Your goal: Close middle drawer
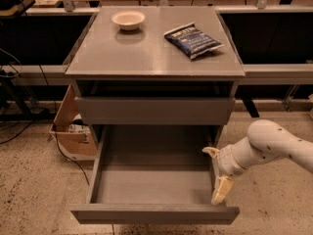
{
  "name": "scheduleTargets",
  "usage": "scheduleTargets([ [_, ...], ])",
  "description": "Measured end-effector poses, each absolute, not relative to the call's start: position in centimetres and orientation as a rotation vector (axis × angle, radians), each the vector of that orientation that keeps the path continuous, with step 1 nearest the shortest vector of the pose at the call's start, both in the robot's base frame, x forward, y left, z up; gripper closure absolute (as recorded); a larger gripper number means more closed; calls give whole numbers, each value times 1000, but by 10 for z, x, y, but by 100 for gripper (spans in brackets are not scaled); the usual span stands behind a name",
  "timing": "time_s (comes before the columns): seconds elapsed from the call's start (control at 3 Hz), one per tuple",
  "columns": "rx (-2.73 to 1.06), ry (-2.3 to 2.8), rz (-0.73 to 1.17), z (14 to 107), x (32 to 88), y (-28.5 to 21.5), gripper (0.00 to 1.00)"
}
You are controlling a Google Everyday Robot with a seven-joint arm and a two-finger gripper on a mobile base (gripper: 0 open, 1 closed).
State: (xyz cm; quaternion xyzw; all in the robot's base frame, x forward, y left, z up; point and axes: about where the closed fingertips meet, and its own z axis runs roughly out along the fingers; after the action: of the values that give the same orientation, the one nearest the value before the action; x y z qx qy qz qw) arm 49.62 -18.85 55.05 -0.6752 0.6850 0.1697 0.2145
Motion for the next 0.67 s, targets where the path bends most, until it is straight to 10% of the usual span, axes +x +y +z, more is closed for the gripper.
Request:
scheduleTargets([
  [0.67, -1896, 1837, 571, 476, 481, -192, 0],
])
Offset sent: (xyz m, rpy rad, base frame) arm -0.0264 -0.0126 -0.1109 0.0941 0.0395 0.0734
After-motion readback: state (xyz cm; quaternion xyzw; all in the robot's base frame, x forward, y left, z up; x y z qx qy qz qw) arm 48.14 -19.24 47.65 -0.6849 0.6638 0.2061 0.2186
